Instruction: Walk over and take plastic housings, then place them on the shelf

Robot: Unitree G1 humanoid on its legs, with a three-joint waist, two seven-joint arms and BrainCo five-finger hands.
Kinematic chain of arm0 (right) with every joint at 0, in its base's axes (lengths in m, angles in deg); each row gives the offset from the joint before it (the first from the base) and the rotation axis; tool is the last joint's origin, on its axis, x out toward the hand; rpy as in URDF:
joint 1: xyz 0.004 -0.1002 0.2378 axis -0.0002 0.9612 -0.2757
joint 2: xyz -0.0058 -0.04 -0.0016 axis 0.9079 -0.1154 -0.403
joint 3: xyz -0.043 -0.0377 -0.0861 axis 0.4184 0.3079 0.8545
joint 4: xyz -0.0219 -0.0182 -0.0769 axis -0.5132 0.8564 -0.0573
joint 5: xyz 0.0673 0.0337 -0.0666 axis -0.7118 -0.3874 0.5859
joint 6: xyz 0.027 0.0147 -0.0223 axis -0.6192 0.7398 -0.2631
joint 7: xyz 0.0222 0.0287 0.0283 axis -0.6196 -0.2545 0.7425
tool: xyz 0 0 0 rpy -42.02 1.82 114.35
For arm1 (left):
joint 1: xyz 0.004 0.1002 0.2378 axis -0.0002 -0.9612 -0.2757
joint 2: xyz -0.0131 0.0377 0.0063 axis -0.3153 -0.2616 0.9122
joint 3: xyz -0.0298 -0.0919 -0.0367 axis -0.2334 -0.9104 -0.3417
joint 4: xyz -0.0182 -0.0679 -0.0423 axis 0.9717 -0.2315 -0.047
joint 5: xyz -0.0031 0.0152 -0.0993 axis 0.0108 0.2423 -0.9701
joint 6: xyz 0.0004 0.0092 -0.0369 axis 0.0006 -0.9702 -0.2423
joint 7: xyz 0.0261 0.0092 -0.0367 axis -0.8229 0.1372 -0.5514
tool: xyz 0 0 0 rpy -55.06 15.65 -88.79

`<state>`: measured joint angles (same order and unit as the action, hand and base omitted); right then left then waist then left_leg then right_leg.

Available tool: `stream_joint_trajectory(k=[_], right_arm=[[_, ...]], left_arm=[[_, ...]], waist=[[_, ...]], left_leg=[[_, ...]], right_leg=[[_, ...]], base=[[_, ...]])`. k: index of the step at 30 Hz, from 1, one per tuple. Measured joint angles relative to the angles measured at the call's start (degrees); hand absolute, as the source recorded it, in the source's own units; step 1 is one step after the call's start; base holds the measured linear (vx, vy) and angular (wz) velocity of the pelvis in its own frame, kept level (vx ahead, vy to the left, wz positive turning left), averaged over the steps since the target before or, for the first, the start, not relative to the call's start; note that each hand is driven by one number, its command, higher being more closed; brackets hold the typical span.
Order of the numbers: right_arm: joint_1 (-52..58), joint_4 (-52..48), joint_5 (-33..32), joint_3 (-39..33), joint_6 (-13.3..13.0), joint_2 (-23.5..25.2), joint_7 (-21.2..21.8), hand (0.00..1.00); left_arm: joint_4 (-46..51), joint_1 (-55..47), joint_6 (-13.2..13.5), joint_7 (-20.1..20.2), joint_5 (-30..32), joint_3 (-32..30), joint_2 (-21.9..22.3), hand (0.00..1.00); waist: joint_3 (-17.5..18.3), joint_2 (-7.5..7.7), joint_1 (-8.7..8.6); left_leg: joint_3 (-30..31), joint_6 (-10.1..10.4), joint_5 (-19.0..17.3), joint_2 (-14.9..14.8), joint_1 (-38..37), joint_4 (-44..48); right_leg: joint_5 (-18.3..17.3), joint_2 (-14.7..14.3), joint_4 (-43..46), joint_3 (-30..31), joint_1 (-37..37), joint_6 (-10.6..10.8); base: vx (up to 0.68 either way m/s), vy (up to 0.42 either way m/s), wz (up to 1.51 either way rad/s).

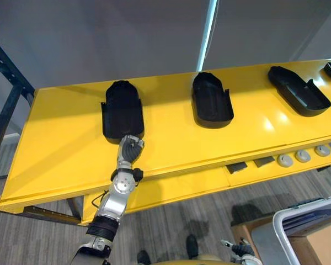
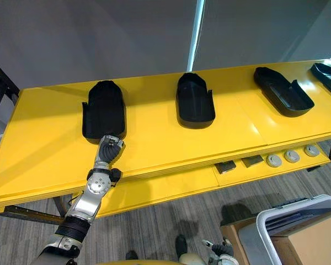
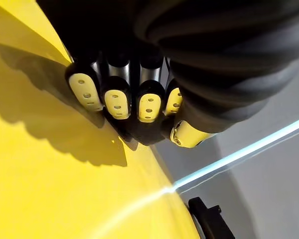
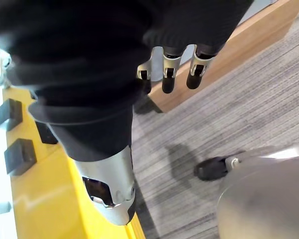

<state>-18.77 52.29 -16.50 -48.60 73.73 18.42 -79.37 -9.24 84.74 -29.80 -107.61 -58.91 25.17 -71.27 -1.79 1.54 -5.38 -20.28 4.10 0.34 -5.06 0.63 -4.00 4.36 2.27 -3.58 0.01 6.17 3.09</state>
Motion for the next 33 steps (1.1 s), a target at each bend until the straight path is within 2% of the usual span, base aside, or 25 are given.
stream_joint_trajectory(k=[4,5,6,9,12,15,17,19,21,22,23,25,27,30,33], right_arm=[[0.1,0.6,0.0,-0.2,-0.2,-0.3,0.0,0.00],[0.1,1.1,0.0,-0.3,-0.2,-0.5,0.0,0.00],[0.2,1.2,0.0,-0.4,-0.2,-0.5,0.0,0.00],[0.1,1.8,-0.1,-1.7,-0.2,-0.5,0.0,0.00],[0.8,2.2,-0.1,-2.3,-0.2,-0.7,-0.1,0.00],[1.4,2.0,-0.1,-2.2,-0.1,-0.6,-0.1,0.00],[2.1,0.8,-0.1,-2.0,-0.1,-0.5,-0.2,0.00],[2.5,-0.3,0.0,-1.2,0.0,-0.3,-0.3,0.00],[2.3,-1.8,0.0,0.4,0.0,0.5,-0.4,0.00],[2.1,-2.7,0.0,1.8,0.0,1.0,-0.4,0.00],[2.0,-3.1,0.0,2.6,0.1,1.3,-0.4,0.00],[1.7,-4.7,0.3,3.5,0.6,2.2,-0.4,0.00],[1.6,-5.3,0.3,3.4,1.2,2.2,-0.6,0.00],[1.4,-6.8,0.6,3.3,1.4,2.4,-0.5,0.00],[1.0,-6.6,0.7,2.3,1.4,2.5,-0.5,0.00]], left_arm=[[17.0,-4.4,1.4,0.0,-0.5,-0.3,0.2,1.00],[22.9,-5.7,3.3,0.0,-1.2,-1.8,0.3,1.00],[24.9,-6.0,3.9,-0.1,-1.5,-3.0,0.7,1.00],[33.0,-8.5,6.6,-2.1,-4.6,-12.2,2.8,1.00],[35.9,-12.6,8.1,-5.8,-8.6,-22.0,4.8,1.00],[36.2,-17.1,8.3,-10.6,-10.9,-29.2,6.5,1.00],[36.2,-19.8,8.3,-12.2,-12.1,-31.3,7.3,1.00],[35.3,-22.5,8.2,-13.4,-13.0,-31.9,8.2,1.00],[30.0,-24.5,7.1,-14.2,-13.2,-33.2,9.0,1.00],[25.5,-25.0,5.5,-14.2,-13.2,-33.7,9.2,0.00],[23.2,-25.2,4.4,-14.1,-13.2,-33.7,9.2,0.00],[12.6,-25.6,0.5,-12.2,-12.7,-33.7,9.4,0.00],[3.7,-25.5,-1.1,-10.2,-12.7,-33.6,9.7,0.00],[-10.5,-25.1,-1.5,-6.1,-12.9,-32.6,9.6,0.00],[-18.5,-24.3,-1.6,-2.6,-13.3,-31.3,9.6,0.00]], waist=[[-0.1,-0.02,0.23],[-0.2,-0.01,0.71],[-0.2,-0.03,1.08],[-1.1,-0.25,1.94],[-1.5,-0.45,3.42],[-1.6,-0.31,4.77],[-1.6,-0.19,6.05],[-1.5,0.17,6.50],[-1.6,0.34,6.83],[-1.5,0.33,6.93],[-1.5,0.34,7.09],[-1.5,0.40,7.76],[-1.4,0.49,7.82],[-1.1,0.65,7.74],[-1.0,0.69,7.79]], left_leg=[[0.7,0.0,0.0,0.0,0.0,0.0],[0.9,0.0,0.0,0.0,-0.2,0.0],[1.0,0.0,0.0,-0.1,-0.3,0.0],[1.8,-0.1,-0.1,-0.2,-0.9,0.3],[2.8,-0.1,-0.2,-0.8,-1.1,0.6],[3.3,-0.2,-0.9,-1.1,-1.3,1.2],[3.9,-0.2,-1.3,-1.3,-0.8,2.1],[4.0,-0.2,-2.2,-1.6,-0.3,3.6],[4.1,0.0,-3.4,-2.1,-0.1,5.4],[4.2,-0.2,-4.3,-2.3,0.2,6.6],[4.3,-0.2,-4.7,-2.5,0.5,7.1],[4.2,-0.1,-5.8,-2.9,0.9,8.7],[4.2,0.2,-5.9,-2.9,0.6,9.1],[3.9,0.2,-5.9,-2.7,0.2,8.9],[3.7,0.2,-5.9,-2.5,-0.3,8.4]], right_leg=[[0.0,0.1,-0.3,-0.2,-0.6,0.0],[0.0,0.1,-0.4,-0.3,-1.0,0.0],[0.0,0.0,-0.4,-0.3,-1.1,0.0],[-0.3,0.0,-0.3,-0.8,-2.3,0.0],[-1.3,-0.1,0.6,-1.6,-2.9,-0.1],[-2.8,-0.3,2.6,-2.1,-3.0,-0.3],[-3.3,-0.2,3.1,-2.8,-3.1,-0.2],[-3.7,-0.1,3.7,-3.3,-3.3,-0.3],[-4.1,-0.1,3.8,-3.9,-4.2,-0.5],[-4.4,0.0,3.9,-4.1,-4.4,-0.6],[-4.5,0.0,4.0,-4.2,-4.4,-0.6],[-5.1,-0.1,4.4,-4.4,-4.5,-0.7],[-5.4,0.1,4.6,-4.5,-4.9,-0.6],[-5.6,0.2,4.6,-4.5,-4.9,-0.5],[-5.6,0.4,4.6,-4.5,-4.9,-0.4]], base=[[0.00,-0.009,0.07],[0.00,-0.014,0.10],[-0.01,-0.021,0.09],[-0.02,-0.019,0.13],[-0.04,-0.029,0.16],[-0.01,-0.020,0.15],[0.02,-0.013,0.17],[0.03,-0.005,0.15],[0.04,-0.005,0.11],[0.02,0.001,0.04],[0.03,0.001,0.02],[0.03,-0.004,-0.01],[0.06,-0.001,0.01],[0.08,0.014,-0.03],[0.04,0.016,-0.04]])
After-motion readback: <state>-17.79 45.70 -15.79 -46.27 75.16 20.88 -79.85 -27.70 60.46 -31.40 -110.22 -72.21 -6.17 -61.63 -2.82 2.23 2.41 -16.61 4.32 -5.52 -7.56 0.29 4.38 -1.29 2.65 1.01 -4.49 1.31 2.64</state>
